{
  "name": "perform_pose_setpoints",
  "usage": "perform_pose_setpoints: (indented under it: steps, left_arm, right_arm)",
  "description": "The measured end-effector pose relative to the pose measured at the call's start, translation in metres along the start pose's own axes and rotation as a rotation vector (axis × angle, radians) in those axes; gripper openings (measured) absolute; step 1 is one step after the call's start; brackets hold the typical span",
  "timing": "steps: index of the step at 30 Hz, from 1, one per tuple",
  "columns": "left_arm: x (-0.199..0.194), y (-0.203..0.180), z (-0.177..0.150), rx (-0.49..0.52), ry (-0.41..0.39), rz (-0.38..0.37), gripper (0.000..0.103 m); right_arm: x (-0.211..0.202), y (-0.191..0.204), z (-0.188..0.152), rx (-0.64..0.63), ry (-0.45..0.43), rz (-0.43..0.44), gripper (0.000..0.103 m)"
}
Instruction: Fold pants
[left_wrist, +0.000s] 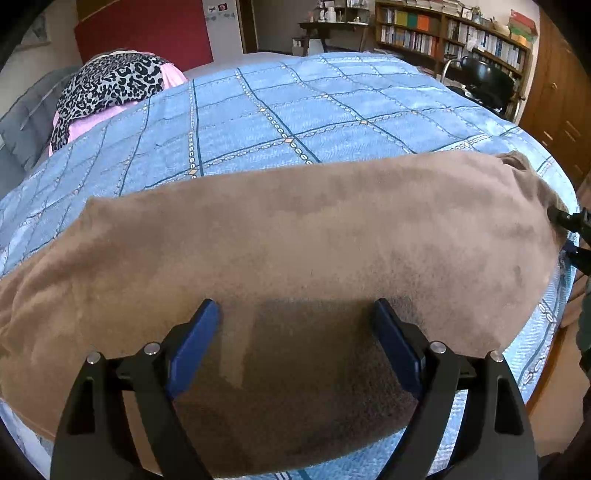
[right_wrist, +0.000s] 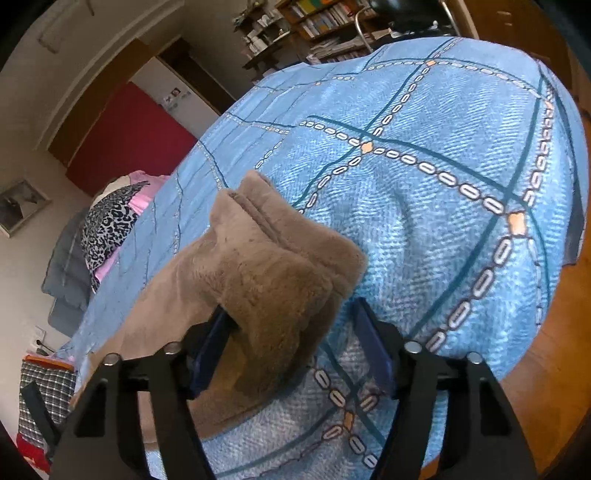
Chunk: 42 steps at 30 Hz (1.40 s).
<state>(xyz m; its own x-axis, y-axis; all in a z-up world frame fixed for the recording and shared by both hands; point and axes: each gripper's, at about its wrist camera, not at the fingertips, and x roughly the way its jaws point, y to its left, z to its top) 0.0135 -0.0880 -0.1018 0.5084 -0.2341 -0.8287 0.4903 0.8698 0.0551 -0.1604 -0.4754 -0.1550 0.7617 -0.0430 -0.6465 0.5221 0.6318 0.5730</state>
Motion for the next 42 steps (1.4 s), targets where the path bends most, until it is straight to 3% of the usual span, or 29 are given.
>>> perform_pose_setpoints:
  steps: [6,9,16,22,33,42]
  left_arm:
    - [0.001,-0.001,-0.002,0.005,-0.004,0.008,0.088]
    - [0.001,-0.001,-0.003,0.005,-0.007,0.009,0.088]
    - [-0.006,0.003,-0.003,-0.024,-0.018,-0.015,0.088]
    - [-0.023,0.014,0.003,-0.047,-0.061,-0.030,0.088]
    - [-0.036,0.059,0.009,-0.204,-0.089,-0.106,0.088]
    - [-0.049,0.120,-0.002,-0.330,-0.135,-0.038,0.088]
  right_arm:
    - [0.012,0.017,0.006,-0.019,0.010,0.048,0.022]
    - [-0.001,0.033,0.010,-0.066,-0.027,0.048,0.016]
    - [-0.038,0.100,0.018,-0.230,-0.120,0.118,0.016]
    - [-0.058,0.152,0.013,-0.338,-0.150,0.203,0.016]
    - [-0.064,0.251,-0.015,-0.486,-0.098,0.384,0.015]
    - [-0.039,0.329,-0.072,-0.632,0.001,0.450,0.015]
